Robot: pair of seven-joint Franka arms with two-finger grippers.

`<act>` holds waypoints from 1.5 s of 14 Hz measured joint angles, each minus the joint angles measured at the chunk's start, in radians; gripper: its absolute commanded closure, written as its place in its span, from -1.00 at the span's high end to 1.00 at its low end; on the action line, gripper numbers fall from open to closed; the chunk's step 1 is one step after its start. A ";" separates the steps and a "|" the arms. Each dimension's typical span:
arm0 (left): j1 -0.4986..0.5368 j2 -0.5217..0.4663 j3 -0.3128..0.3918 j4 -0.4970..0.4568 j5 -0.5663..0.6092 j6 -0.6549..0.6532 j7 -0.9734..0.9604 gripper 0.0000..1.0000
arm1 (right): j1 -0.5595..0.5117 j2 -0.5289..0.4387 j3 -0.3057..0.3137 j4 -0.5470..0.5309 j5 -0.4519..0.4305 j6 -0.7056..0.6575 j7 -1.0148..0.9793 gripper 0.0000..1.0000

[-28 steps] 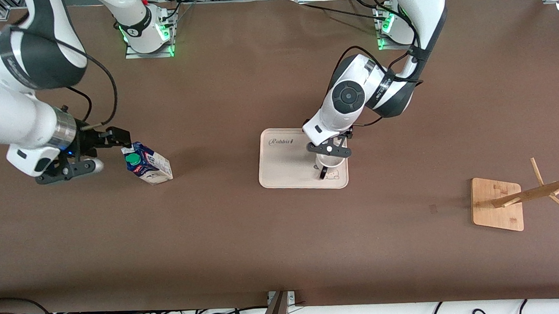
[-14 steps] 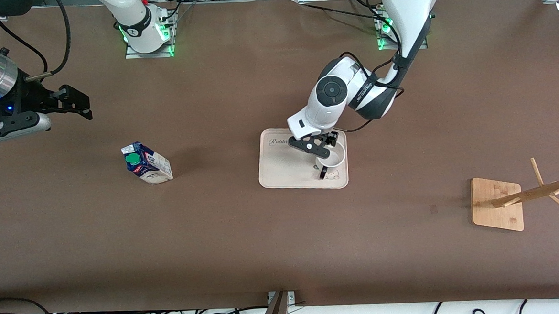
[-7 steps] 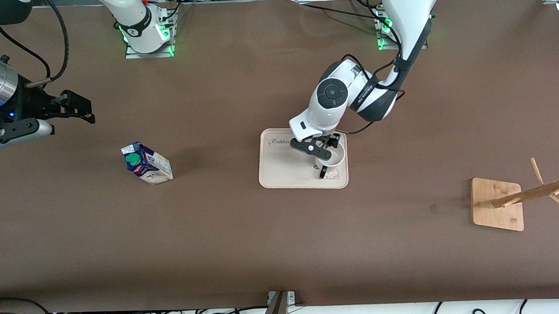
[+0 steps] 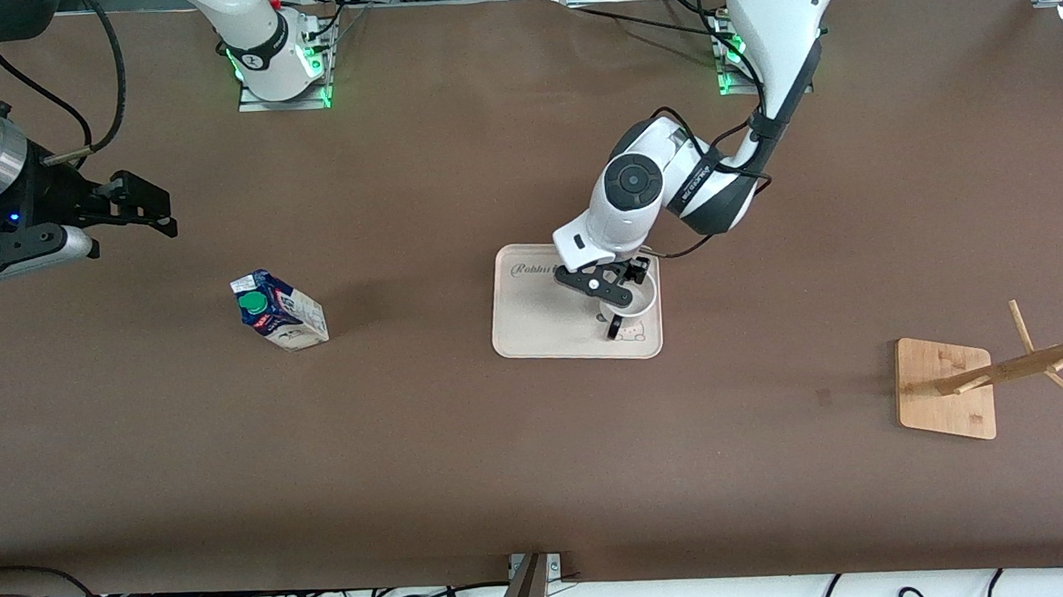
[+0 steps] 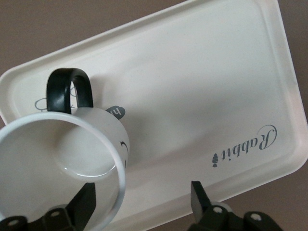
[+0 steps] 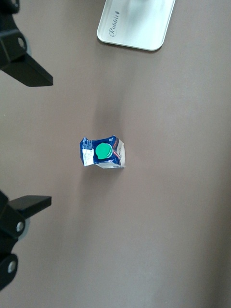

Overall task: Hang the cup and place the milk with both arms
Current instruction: 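Lift the white mug with the left gripper and carry it toward the stand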

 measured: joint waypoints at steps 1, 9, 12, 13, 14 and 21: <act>0.000 0.003 0.003 -0.001 0.000 0.000 0.000 -0.98 | 0.000 0.001 0.000 0.000 0.000 0.000 0.000 1.00; 0.006 -0.002 0.025 0.005 0.000 -0.020 -0.002 -1.00 | 0.000 0.002 0.001 0.000 0.000 0.000 0.000 1.00; 0.011 -0.025 0.037 0.055 0.000 -0.085 -0.004 -1.00 | 0.000 0.002 0.001 0.001 0.000 0.000 0.000 1.00; 0.013 -0.032 0.037 0.083 0.000 -0.137 -0.005 -1.00 | -0.001 0.002 0.001 0.001 0.000 0.000 0.000 1.00; 0.015 -0.039 0.037 0.117 -0.003 -0.192 -0.006 -1.00 | -0.001 0.002 0.000 0.001 0.000 0.000 0.000 1.00; 0.084 -0.141 0.112 0.312 -0.060 -0.474 -0.010 -1.00 | -0.002 0.003 0.000 0.001 0.000 0.000 0.000 1.00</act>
